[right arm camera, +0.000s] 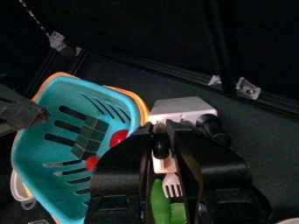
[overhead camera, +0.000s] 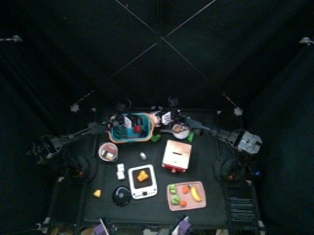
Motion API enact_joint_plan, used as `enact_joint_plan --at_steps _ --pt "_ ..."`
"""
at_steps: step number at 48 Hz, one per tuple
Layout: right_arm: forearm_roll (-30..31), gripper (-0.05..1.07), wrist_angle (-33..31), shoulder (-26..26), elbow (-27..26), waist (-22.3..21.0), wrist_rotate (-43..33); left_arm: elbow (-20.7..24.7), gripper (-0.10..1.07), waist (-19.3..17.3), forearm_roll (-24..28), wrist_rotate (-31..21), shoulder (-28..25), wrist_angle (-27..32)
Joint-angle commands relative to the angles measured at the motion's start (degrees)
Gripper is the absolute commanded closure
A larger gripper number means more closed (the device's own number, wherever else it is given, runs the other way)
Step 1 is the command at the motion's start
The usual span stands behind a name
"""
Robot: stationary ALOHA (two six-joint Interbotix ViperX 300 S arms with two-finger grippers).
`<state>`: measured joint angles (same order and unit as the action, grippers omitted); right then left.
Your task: Fix holder
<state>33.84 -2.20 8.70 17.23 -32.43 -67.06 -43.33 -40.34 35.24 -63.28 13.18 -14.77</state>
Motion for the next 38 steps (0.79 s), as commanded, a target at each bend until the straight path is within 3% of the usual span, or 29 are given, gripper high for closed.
enact_joint_plan --at_steps 1,22,38 --pt "0.1 0.44 -1.1 0.7 -2.1 1.8 0.2 0.4 0.54 -0.3 -0.4 0.2 1.3 -0.3" --pt "8.8 0.40 -17.9 2.9 -7.9 6.2 -0.2 -2.6 0.54 -0.3 -0.4 0.2 4.6 -0.3" --pt "9.0 0.17 -19.2 2.9 -9.1 9.2 -0.3 -5.6 0.54 0.1 -0.4 0.2 9.1 -0.3"
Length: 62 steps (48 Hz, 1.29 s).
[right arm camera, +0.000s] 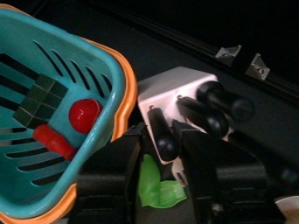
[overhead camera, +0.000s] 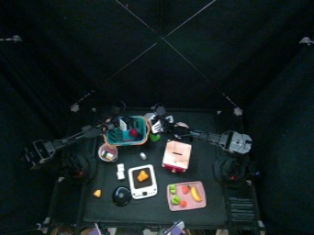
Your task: Fix holder
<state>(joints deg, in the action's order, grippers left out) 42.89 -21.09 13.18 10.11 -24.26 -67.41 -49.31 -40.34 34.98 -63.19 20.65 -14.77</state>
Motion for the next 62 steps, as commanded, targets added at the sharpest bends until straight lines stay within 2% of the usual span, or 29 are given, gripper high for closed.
enact_joint_plan --at_steps 1,5,19,27,34,41,50,55,62 --pt "-0.1 0.16 -0.4 -1.6 -2.0 1.3 0.1 0.2 0.54 0.1 -0.1 0.1 1.8 -0.3" --pt "0.1 0.13 -1.0 -1.6 -2.9 2.1 0.2 -0.6 0.54 0.1 -0.1 0.1 3.2 -0.3" --pt "2.3 0.12 -6.0 -2.8 -5.2 3.8 0.4 -1.8 0.54 0.2 0.0 0.3 4.7 -0.3" --pt "3.3 0.12 -6.8 -6.7 -4.2 3.6 0.6 -1.8 0.54 -0.2 -0.1 0.3 4.7 -0.3" --pt "4.2 0.12 -6.8 -11.3 -0.8 3.2 0.7 -2.3 0.54 0.4 0.0 0.3 4.5 -0.3" --pt "6.4 0.13 -6.2 -14.6 4.2 0.4 0.6 -3.0 0.54 1.0 0.6 0.4 4.5 -0.3" --pt "8.8 0.14 -3.5 -14.2 8.3 -4.9 0.4 -4.0 0.54 2.8 1.8 0.3 4.5 -0.3" --pt "9.0 0.18 -2.2 -14.3 9.8 -8.1 0.3 -4.3 0.54 3.9 1.9 0.3 4.5 -0.3" --pt "8.7 0.26 0.3 -14.4 10.7 -9.9 0.4 -4.3 0.54 4.4 1.9 0.3 4.5 -0.3"
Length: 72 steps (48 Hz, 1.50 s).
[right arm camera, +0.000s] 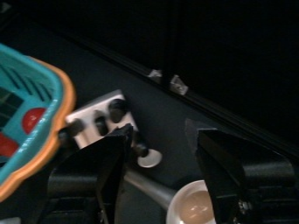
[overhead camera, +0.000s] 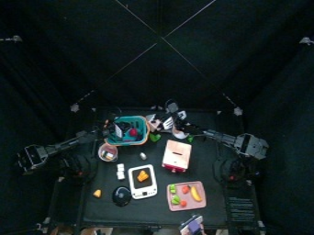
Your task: Fix holder
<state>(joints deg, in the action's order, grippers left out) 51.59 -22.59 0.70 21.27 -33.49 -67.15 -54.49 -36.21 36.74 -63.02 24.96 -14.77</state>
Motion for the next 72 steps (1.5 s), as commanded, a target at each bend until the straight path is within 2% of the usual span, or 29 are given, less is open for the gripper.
enact_joint_plan --at_steps 1,11,20,29,54,63,72 --pt "0.0 0.28 2.4 -1.4 -0.4 -1.0 0.3 0.8 0.54 0.3 0.2 0.1 0.2 -0.3" --pt "-0.2 0.38 4.7 2.1 -0.6 -1.0 0.4 0.4 0.54 0.7 0.0 0.1 0.3 -0.3" --pt "-0.4 0.38 4.6 3.2 -0.8 -0.5 0.3 -0.1 0.54 1.1 -0.1 0.1 0.4 -0.3" --pt "-1.3 0.39 4.3 2.8 -0.5 2.9 0.4 -0.4 0.54 1.5 -0.1 0.0 0.4 -0.3" --pt "-4.3 0.39 -5.0 1.1 0.4 11.1 -0.1 -1.5 0.54 5.6 -0.6 0.1 1.8 -0.3" --pt "-3.4 0.39 -11.0 -1.0 0.5 11.9 0.1 -3.2 0.54 7.0 -0.5 0.2 5.0 -0.3" --pt "-3.7 0.39 -15.4 -3.6 1.7 15.4 -0.2 -6.5 0.54 8.7 -0.1 0.3 10.3 -0.3"
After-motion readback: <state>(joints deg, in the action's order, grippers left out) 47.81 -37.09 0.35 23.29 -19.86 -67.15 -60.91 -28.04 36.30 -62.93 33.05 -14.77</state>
